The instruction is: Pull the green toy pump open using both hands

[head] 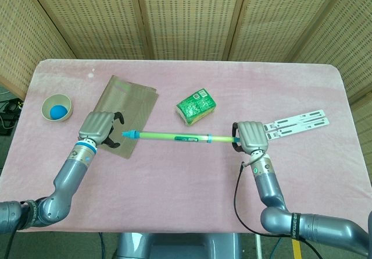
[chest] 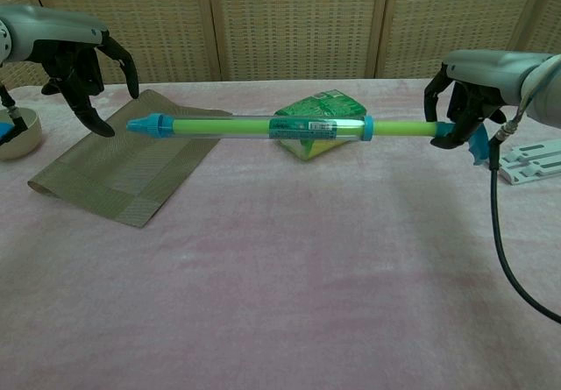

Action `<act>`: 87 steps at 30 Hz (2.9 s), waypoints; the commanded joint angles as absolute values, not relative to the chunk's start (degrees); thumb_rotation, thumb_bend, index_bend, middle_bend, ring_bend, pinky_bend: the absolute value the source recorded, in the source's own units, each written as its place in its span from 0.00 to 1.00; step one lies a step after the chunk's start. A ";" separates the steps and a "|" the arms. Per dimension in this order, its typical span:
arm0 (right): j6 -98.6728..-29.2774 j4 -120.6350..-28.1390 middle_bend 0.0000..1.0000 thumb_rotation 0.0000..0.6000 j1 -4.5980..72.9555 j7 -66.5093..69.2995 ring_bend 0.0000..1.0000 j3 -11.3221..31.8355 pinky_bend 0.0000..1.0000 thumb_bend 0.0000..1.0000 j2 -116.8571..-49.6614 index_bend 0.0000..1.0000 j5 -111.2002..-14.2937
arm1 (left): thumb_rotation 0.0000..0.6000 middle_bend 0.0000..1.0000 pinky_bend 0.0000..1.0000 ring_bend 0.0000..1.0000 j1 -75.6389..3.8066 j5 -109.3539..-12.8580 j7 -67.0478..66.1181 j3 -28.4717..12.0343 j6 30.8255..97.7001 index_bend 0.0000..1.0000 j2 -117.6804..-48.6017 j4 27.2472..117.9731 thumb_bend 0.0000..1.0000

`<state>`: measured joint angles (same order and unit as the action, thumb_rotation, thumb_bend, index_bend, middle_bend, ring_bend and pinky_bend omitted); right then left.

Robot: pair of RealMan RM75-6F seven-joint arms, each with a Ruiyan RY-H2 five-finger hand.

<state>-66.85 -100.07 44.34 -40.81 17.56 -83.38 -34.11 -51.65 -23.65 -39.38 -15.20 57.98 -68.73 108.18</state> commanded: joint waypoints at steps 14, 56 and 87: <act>-66.68 -101.46 1.00 1.00 44.58 -38.80 1.00 16.92 0.82 0.59 -81.56 0.83 -32.79 | 1.00 0.98 0.75 0.86 -56.92 -21.39 -40.43 -13.61 57.94 0.38 -73.50 104.45 0.16; -68.21 -103.35 1.00 1.00 44.27 -36.12 1.00 13.91 0.82 0.59 -78.80 0.83 -33.39 | 1.00 0.98 0.75 0.86 -58.55 -27.58 -40.03 -8.11 62.11 0.67 -73.46 106.39 0.47; -71.94 -107.37 1.00 1.00 40.33 -34.95 1.00 11.17 0.82 0.59 -74.77 0.83 -37.40 | 1.00 0.98 0.75 0.86 -41.44 -48.91 -28.85 2.61 66.67 0.68 -63.59 109.37 0.47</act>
